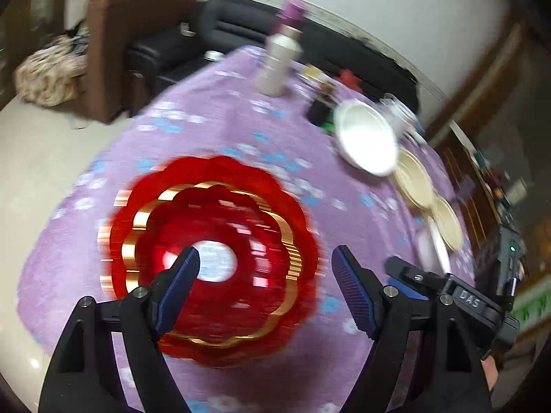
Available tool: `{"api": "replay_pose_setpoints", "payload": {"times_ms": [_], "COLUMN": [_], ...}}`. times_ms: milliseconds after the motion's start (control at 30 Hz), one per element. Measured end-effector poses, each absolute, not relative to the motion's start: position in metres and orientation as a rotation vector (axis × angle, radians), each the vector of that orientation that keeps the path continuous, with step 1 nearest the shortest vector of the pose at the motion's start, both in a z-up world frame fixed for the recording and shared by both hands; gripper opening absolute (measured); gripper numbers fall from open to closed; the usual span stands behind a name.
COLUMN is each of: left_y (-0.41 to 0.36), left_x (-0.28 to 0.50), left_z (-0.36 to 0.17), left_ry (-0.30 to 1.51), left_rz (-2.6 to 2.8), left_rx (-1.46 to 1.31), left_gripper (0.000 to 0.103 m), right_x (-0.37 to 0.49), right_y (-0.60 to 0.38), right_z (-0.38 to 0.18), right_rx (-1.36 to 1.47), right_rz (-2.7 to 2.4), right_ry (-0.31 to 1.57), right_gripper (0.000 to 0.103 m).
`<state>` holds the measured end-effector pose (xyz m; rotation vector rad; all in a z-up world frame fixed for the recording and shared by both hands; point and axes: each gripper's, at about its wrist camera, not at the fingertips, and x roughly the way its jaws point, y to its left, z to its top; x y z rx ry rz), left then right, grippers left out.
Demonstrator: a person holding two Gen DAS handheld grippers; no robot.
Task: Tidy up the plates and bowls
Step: 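Move both grippers to the white bowl rim and close on it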
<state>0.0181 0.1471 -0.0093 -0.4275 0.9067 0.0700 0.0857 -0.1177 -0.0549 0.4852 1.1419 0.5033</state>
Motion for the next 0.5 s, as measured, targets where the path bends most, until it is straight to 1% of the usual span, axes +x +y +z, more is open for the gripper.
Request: {"api": "replay_pose_setpoints", "payload": {"times_ms": [133,300,400,500], "left_y": [0.105,0.045,0.009,-0.017], "left_x": [0.04,0.064,0.078,0.087], "left_z": [-0.006,-0.004,-0.005,-0.004], "left_ry": [0.93,0.949,0.962,0.946], "left_rz": [-0.027,-0.131,-0.185,-0.222], "left_rx": [-0.401,-0.366,-0.346,-0.333], "left_gripper": [0.079,0.079,0.079,0.079], "right_x": [0.072,0.057,0.058,0.065], "right_y": [-0.148,-0.222,-0.277,-0.318], "right_z": [-0.038,-0.01,-0.012,-0.027], "right_rx": [0.508,0.596,0.689,0.791], "right_rz": [0.51,0.414,0.289,0.213], "right_ry": [1.075,0.916,0.861,0.862], "right_gripper": [0.073,0.074,0.079,0.079]}}
